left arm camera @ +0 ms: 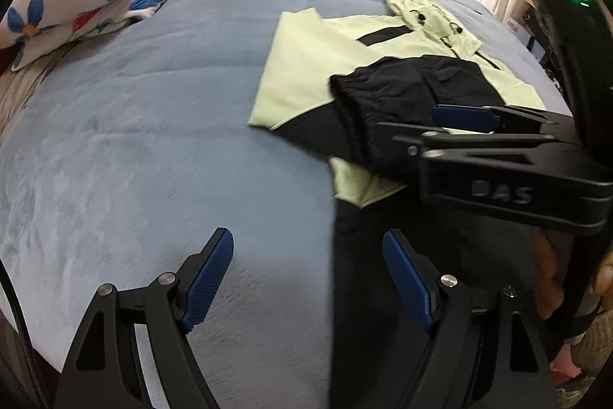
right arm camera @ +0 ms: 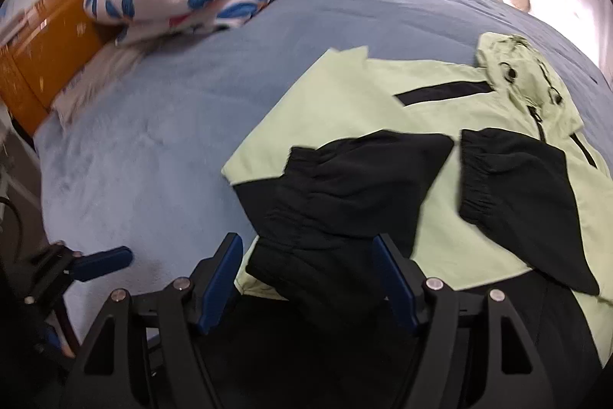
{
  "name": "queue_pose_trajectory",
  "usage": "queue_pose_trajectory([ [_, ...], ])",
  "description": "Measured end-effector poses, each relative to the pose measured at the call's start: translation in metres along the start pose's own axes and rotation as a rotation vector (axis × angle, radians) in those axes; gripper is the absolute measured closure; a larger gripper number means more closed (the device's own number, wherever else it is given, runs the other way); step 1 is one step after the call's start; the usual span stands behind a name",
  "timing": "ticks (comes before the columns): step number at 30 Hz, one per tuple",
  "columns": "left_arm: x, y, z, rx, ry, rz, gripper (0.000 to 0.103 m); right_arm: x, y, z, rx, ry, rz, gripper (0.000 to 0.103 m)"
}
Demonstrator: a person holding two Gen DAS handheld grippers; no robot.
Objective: Fold large clothes
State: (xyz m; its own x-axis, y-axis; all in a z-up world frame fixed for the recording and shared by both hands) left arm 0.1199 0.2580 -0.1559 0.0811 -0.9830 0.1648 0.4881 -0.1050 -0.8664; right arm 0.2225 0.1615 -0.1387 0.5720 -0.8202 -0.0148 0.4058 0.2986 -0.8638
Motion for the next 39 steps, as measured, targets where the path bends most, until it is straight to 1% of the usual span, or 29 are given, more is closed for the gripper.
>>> queue_pose_trajectory([
  [3,-0.010,0.001,-0.003,-0.002,-0.012,0.013,0.024,-0.008,0.017,-0.001,-0.040,-0.042,-0.056,0.033],
  [5,-0.016,0.003,-0.005,-0.009,-0.030,0.003,0.024,-0.010,0.030,-0.003,-0.077,-0.065,-0.091,0.033],
  [6,-0.018,0.005,-0.005,-0.014,-0.040,-0.004,0.024,-0.011,0.037,-0.005,-0.106,-0.080,-0.127,0.033],
  [8,-0.023,0.006,-0.006,-0.022,-0.059,-0.015,0.024,-0.011,0.043,-0.008,-0.123,-0.098,-0.160,0.033],
  [9,-0.024,0.006,-0.006,-0.023,-0.063,-0.018,0.024,-0.009,0.043,-0.009,-0.110,-0.104,-0.174,0.037],
  [10,-0.025,0.007,-0.007,-0.024,-0.065,-0.021,0.024,-0.007,0.039,-0.008,-0.099,-0.109,-0.181,0.055],
  [11,-0.025,0.006,-0.007,-0.023,-0.065,-0.024,0.024,-0.006,0.036,-0.007,-0.092,-0.107,-0.184,0.060],
  [12,-0.024,0.006,-0.008,-0.022,-0.064,-0.027,0.024,0.001,0.028,-0.006,-0.072,-0.074,-0.165,0.063],
  [13,-0.024,0.005,-0.008,-0.022,-0.061,-0.031,0.024,0.013,0.017,-0.005,-0.050,-0.018,-0.132,0.064],
  [15,-0.023,0.004,-0.009,-0.017,-0.053,-0.040,0.024,0.037,-0.002,-0.007,-0.016,0.074,-0.097,0.064],
  [17,-0.021,0.003,-0.010,-0.016,-0.048,-0.053,0.024,0.067,-0.021,-0.016,0.008,0.162,-0.086,0.064],
  [19,-0.019,0.004,-0.011,-0.019,-0.046,-0.065,0.024,0.103,-0.032,-0.034,0.000,0.268,-0.046,0.064],
  [22,-0.011,0.009,-0.009,-0.030,-0.038,-0.083,0.024,0.142,-0.031,-0.062,-0.045,0.367,-0.004,0.063],
  [24,-0.004,0.013,-0.008,-0.037,-0.025,-0.083,0.024,0.158,-0.030,-0.079,-0.067,0.424,0.004,0.061],
  [27,0.004,0.016,-0.005,-0.043,-0.012,-0.088,0.024,0.173,-0.028,-0.093,-0.071,0.479,0.075,0.056],
  [30,0.011,0.021,-0.002,-0.050,-0.003,-0.084,0.024,0.188,-0.022,-0.092,-0.055,0.530,0.142,0.051],
  [32,0.014,0.024,0.000,-0.055,0.000,-0.077,0.024,0.198,-0.015,-0.090,-0.045,0.563,0.162,0.049],
  [34,0.017,0.026,-0.001,-0.060,-0.002,-0.071,0.024,0.206,-0.008,-0.088,-0.036,0.596,0.201,0.048],
  [36,0.018,0.029,-0.001,-0.070,-0.008,-0.068,0.024,0.211,-0.002,-0.085,-0.031,0.627,0.214,0.048],
  [37,0.019,0.030,-0.001,-0.076,-0.012,-0.063,0.024,0.211,0.000,-0.084,-0.027,0.624,0.201,0.048],
  [38,0.019,0.032,0.000,-0.082,-0.014,-0.056,0.024,0.208,-0.001,-0.083,-0.032,0.604,0.173,0.052],
  [39,0.021,0.033,0.001,-0.084,-0.014,-0.049,0.024,0.200,-0.005,-0.078,-0.051,0.530,0.098,0.083],
])
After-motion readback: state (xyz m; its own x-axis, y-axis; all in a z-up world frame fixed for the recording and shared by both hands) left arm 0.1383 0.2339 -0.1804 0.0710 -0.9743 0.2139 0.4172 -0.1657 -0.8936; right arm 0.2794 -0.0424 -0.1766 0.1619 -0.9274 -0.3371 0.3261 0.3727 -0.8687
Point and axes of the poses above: each gripper's, at about its wrist camera, not at the fingertips, and y roughly the way its jaws point, x to its right, z to its top, the point moved 5 cm from there along y, roughly the way its jaws point, and after that the axes turned 8 degrees about -y, right-handed, at the moved point
